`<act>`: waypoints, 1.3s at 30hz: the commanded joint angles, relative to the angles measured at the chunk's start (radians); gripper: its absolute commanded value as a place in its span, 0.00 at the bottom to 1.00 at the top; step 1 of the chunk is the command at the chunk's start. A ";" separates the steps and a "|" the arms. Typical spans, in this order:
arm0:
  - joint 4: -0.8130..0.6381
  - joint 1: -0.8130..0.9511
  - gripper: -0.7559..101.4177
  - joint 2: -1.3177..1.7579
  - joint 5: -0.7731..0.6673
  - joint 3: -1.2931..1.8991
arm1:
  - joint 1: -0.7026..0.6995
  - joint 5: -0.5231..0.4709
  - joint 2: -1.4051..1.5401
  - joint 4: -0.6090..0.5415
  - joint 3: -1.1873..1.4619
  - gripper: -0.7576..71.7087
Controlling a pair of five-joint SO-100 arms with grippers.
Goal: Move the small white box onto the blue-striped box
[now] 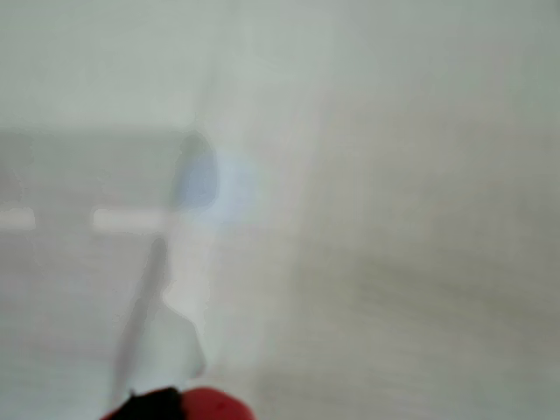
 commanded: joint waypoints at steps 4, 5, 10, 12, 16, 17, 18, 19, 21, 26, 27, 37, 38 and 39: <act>0.118 0.239 0.03 0.029 -0.227 -0.440 | 0.396 -0.202 0.468 0.020 0.244 0.21; 0.129 0.325 0.09 0.012 -0.291 -0.538 | 0.488 -0.252 0.558 0.011 0.339 0.06; 0.204 0.719 0.24 -0.523 -0.515 -1.025 | 0.827 -0.566 1.216 -0.164 1.126 0.01; 0.227 0.821 0.28 -0.669 -0.532 -1.146 | 0.931 -0.629 1.350 -0.199 1.264 0.01; 0.333 0.945 0.34 -1.048 -0.574 -1.466 | 0.969 -0.630 1.378 -0.275 1.404 0.01; 0.371 0.973 0.36 -1.150 -0.581 -1.552 | 0.959 -0.627 1.411 -0.285 1.442 0.01; 0.393 1.002 0.37 -1.238 -0.588 -1.628 | 0.945 -0.617 1.454 -0.288 1.480 0.01; 0.407 1.032 0.37 -1.304 -0.575 -1.687 | 0.931 -0.600 1.493 -0.291 1.511 0.01; 0.425 1.075 0.38 -1.453 -0.561 -1.824 | 0.925 -0.578 1.496 -0.333 1.548 0.01; 0.511 1.138 0.39 -1.904 -0.548 -2.217 | 0.930 -0.578 1.497 -0.402 1.634 0.01; 0.514 1.149 0.39 -1.959 -0.541 -2.263 | 0.939 -0.586 1.502 -0.407 1.643 0.01; 0.518 1.170 0.41 -2.416 -0.489 -2.615 | 0.931 -0.601 1.516 -0.403 1.647 0.01; 0.518 1.172 0.41 -2.451 -0.486 -2.631 | 0.930 -0.603 1.516 -0.403 1.649 0.01; 0.518 1.177 0.41 -2.487 -0.479 -2.643 | 0.928 -0.604 1.517 -0.403 1.649 0.01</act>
